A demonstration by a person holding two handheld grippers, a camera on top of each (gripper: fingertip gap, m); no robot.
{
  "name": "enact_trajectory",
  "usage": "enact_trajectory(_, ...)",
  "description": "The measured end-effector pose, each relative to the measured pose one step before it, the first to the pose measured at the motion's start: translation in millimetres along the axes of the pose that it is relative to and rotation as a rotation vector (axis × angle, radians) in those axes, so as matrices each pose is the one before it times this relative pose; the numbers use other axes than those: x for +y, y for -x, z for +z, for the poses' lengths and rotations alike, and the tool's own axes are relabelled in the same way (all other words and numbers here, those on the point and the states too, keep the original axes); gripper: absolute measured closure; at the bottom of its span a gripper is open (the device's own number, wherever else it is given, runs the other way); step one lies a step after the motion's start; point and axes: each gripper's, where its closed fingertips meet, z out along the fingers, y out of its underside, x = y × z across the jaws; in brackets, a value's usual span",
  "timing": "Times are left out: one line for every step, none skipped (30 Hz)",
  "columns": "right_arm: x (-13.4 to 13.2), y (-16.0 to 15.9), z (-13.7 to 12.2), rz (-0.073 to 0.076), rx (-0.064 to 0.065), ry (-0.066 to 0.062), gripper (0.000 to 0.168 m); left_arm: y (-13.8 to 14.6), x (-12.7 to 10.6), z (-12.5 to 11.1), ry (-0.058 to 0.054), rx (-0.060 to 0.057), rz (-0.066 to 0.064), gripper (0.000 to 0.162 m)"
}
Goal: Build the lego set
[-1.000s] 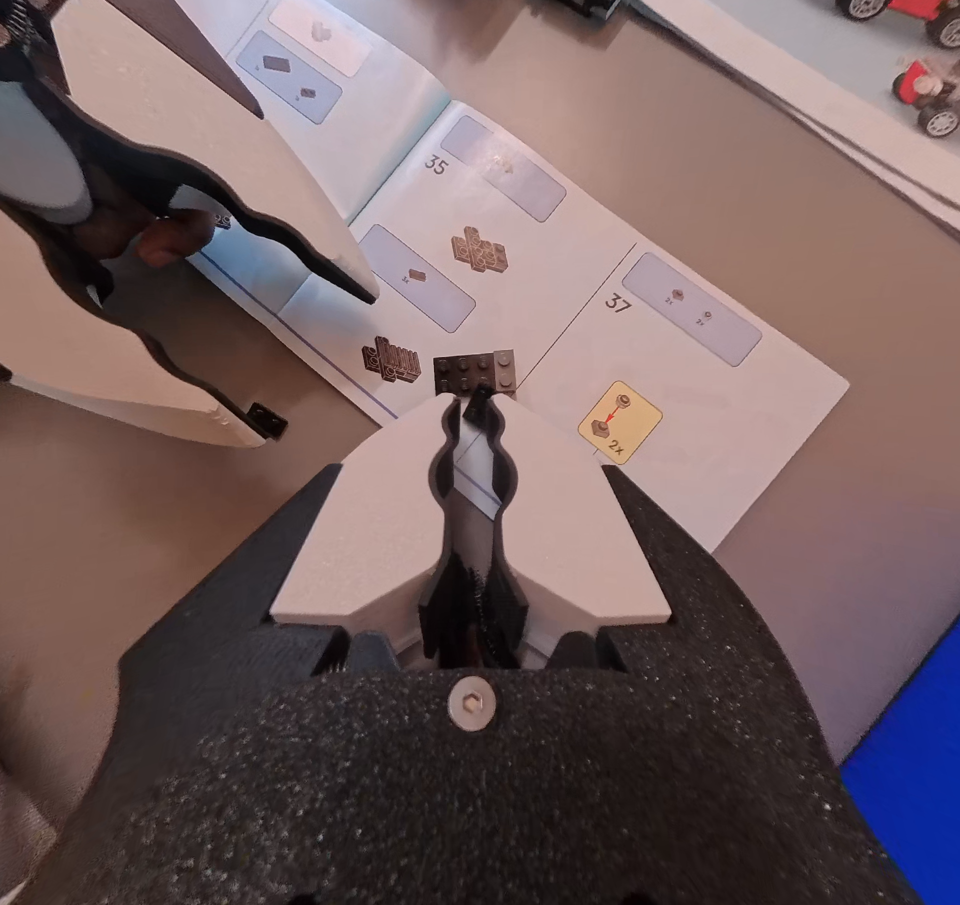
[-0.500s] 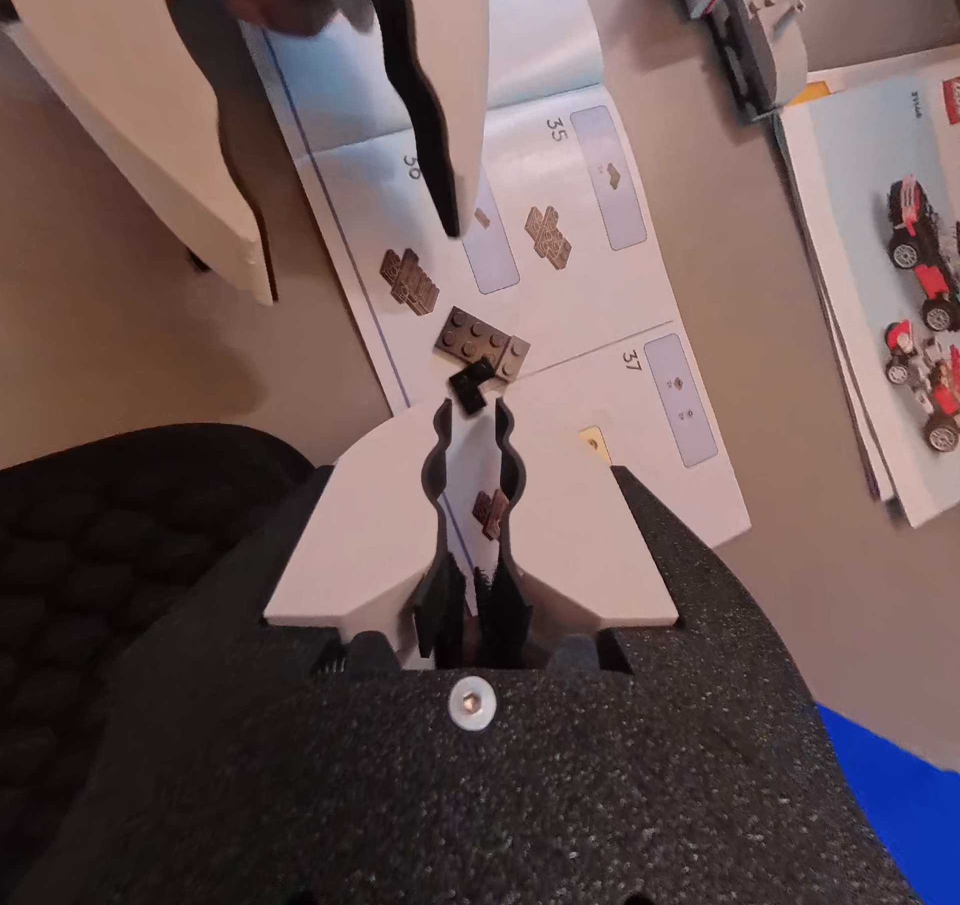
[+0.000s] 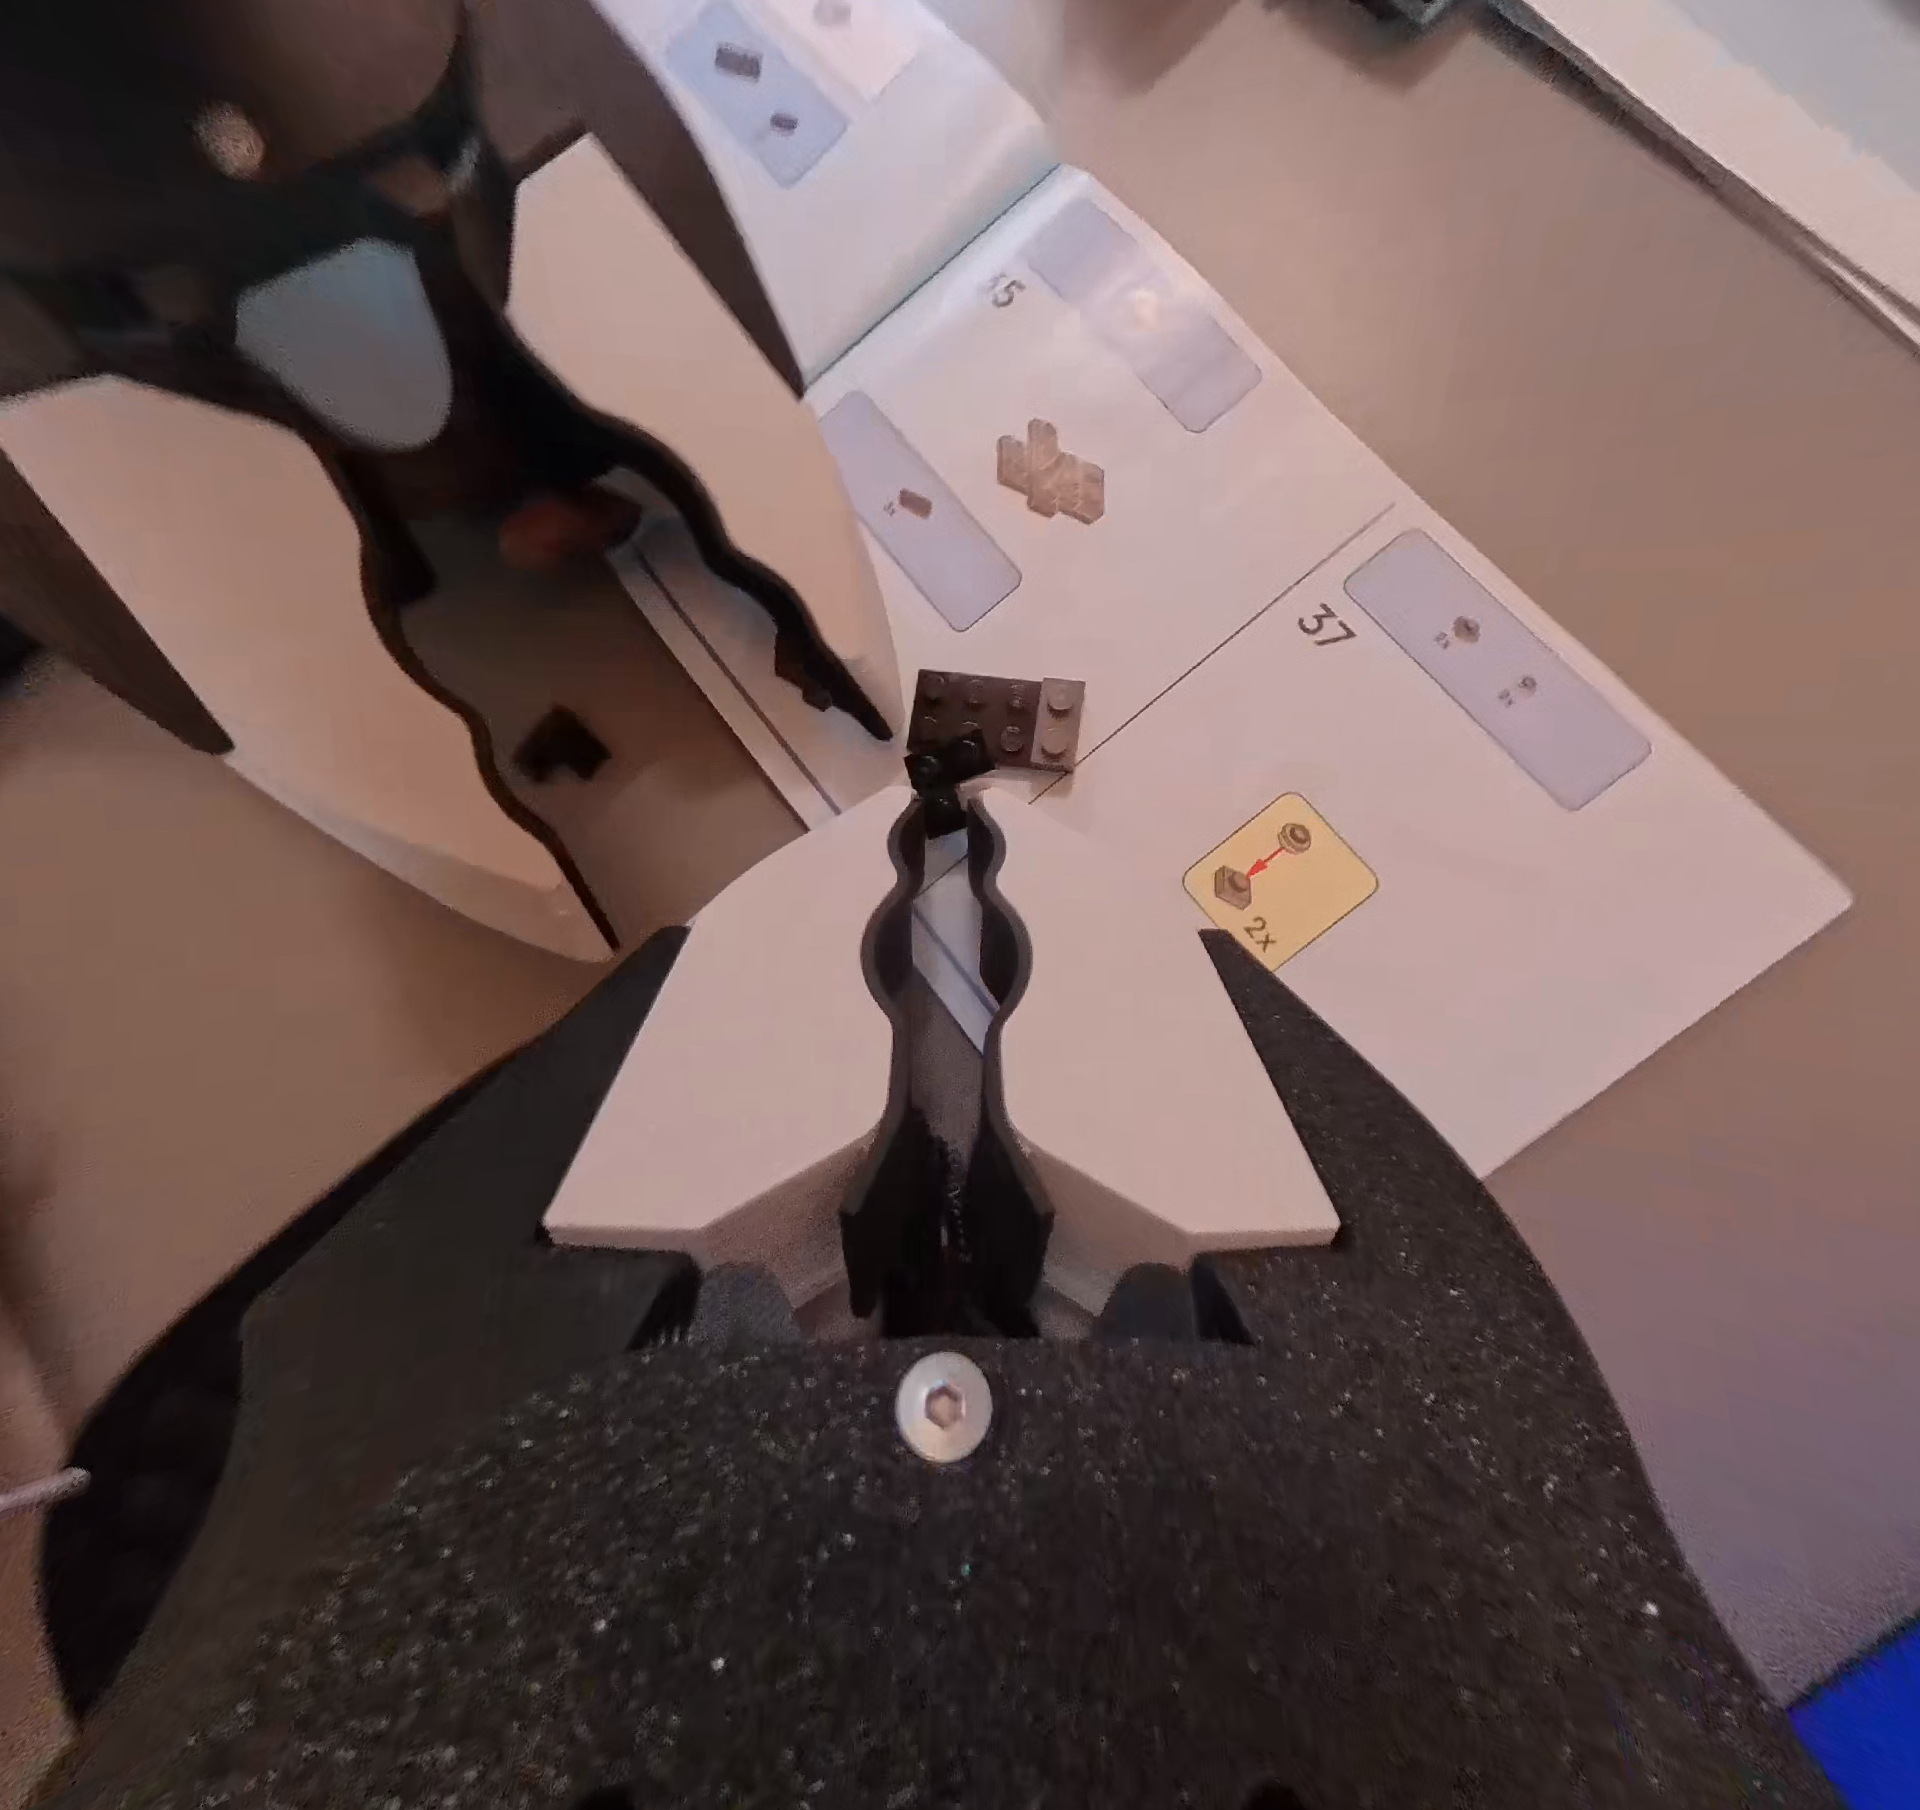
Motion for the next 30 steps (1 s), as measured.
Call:
enact_trajectory(-1.61,-0.5,-1.71,0.0483,-0.0034,-0.0156,0.16,-0.72,-1.5,-1.28,-0.0122,0.0055,-0.0021,0.103)
enact_trajectory(-1.89,0.4,-1.27,0.0467,-0.0087,-0.0168,0.16,0.25,-1.78,-1.94,-0.0144,0.0022,-0.008,0.103)
enact_trajectory(-1.56,0.43,-0.75,0.0463,-0.0088,-0.0153,0.16,1.45,-1.62,-2.15,-0.0137,-0.0033,-0.0094,0.104)
enact_trajectory(-1.18,0.56,-0.08,0.0384,-0.0077,-0.012,0.16,2.46,-1.41,-2.23,-0.011,-0.0094,-0.0067,0.104)
enact_trajectory(-0.3,0.77,0.46,0.0271,-0.0074,-0.0072,0.16,2.94,-0.95,-2.09,-0.0073,-0.0133,-0.0026,0.105)
enact_trajectory(0.35,0.34,0.92,0.0219,-0.0015,-0.0009,0.16,2.5,-0.47,-1.77,-0.0034,-0.0124,0.001,0.105)
enact_trajectory(1.03,-0.56,1.3,0.0165,0.0056,0.0035,0.16,1.78,-0.06,-1.37,-0.0006,-0.0091,0.0027,0.105)
enact_trajectory(0.92,-1.04,1.39,0.0118,0.0088,0.0037,0.16,1.22,-0.11,-0.93,-0.0007,-0.0068,0.0029,0.105)
enact_trajectory(0.86,-0.99,1.32,0.0145,0.006,0.004,0.16,0.66,-0.17,-0.5,-0.0008,-0.0048,0.0025,0.106)
enact_trajectory(0.76,-0.96,1.16,0.0188,0.0032,0.0036,0.16,0.33,-0.03,-0.25,0.0004,-0.0037,0.0031,0.106)
enact_trajectory(-0.14,-0.64,0.92,0.0192,0.0007,-0.0029,0.16,0.01,0.26,0.19,0.0023,-0.0035,0.0053,0.107)
enact_trajectory(0.01,-0.68,0.51,0.0186,-0.0009,-0.0032,0.16,0.12,0.5,0.38,0.0044,-0.0046,0.008,0.107)
enact_trajectory(0.68,-0.62,0.46,0.0177,-0.0017,-0.0003,0.16,0.06,0.46,0.63,0.0055,-0.0063,0.0111,0.107)
enact_trajectory(0.15,-0.1,0.42,0.017,-0.0044,-0.0046,0.16,-0.03,0.46,0.74,0.0055,-0.0062,0.0147,0.107)
enact_trajectory(-0.1,-0.07,0.22,0.0164,-0.0052,-0.0068,0.161,-0.41,0.28,0.77,0.0057,-0.0043,0.0173,0.107)
enact_trajectory(-0.12,-0.53,0.15,0.0132,-0.0018,-0.004,0.161,-0.15,0.43,0.83,0.006,-0.0033,0.0159,0.107)
enact_trajectory(0.07,-0.89,0.11,0.0086,0.0021,-0.001,0.161,-0.14,0.6,1.02,0.0065,-0.0013,0.0106,0.107)
enact_trajectory(0.34,-0.03,0.11,0.0048,-0.0021,0.0027,0.161,-0.15,0.83,0.93,0.0072,0.0018,0.0046,0.107)
enact_trajectory(-0.02,-0.04,0.02,0.0015,-0.0013,0.0021,0.161,-0.03,0.75,0.73,0.0058,0.0022,0.0014,0.107)
enact_trajectory(0.07,0.04,0.09,-0.0029,0.0,0.0038,0.161,0.32,0.35,0.33,0.0037,0.0006,0.0022,0.107)
enact_trajectory(0.11,0.09,0.04,-0.0086,0.0008,0.0051,0.161,0.59,-0.17,-0.08,0.0022,-0.0017,0.0047,0.107)
enact_trajectory(-0.19,-0.26,0.02,-0.0107,0.0053,0.0028,0.161,0.9,-0.87,-0.53,-0.0003,-0.0039,0.0077,0.109)
enact_trajectory(-0.36,-0.39,0.12,-0.0108,0.0065,0.0022,0.161,1.43,-1.75,-0.93,-0.0041,-0.0071,0.0099,0.112)
enact_trajectory(-0.07,0.06,0.2,-0.0108,0.003,0.0031,0.161,2.35,-2.67,-1.17,-0.0086,-0.0113,0.0097,0.118)
enact_trajectory(-0.14,0.58,0.3,-0.0118,-0.0003,0.0019,0.161,3.03,-3.06,-1.42,-0.0112,-0.0136,0.0075,0.126)
enact_trajectory(-0.32,0.82,0.42,-0.0102,-0.0025,0.0001,0.16,3.75,-2.87,-1.33,-0.0105,-0.0149,0.0032,0.138)
enact_trajectory(-0.16,0.7,0.33,-0.0089,-0.0019,-0.0005,0.16,4.64,-2.73,-1.18,-0.0098,-0.0182,-0.0034,0.147)
enact_trajectory(-0.23,-0.28,0.27,-0.0008,0.0045,0.0004,0.16,4.81,-2.35,-1.09,-0.0067,-0.0184,-0.0074,0.156)
enact_trajectory(-0.76,-0.32,0.32,0.0009,0.0043,-0.0035,0.16,3.23,-1.76,-0.56,0.0003,-0.0096,-0.0035,0.16)
enact_trajectory(-0.35,-0.16,0.51,-0.0005,0.0039,0.0,0.16,1.85,-1.01,0.34,0.0089,-0.004,0.0022,0.162)
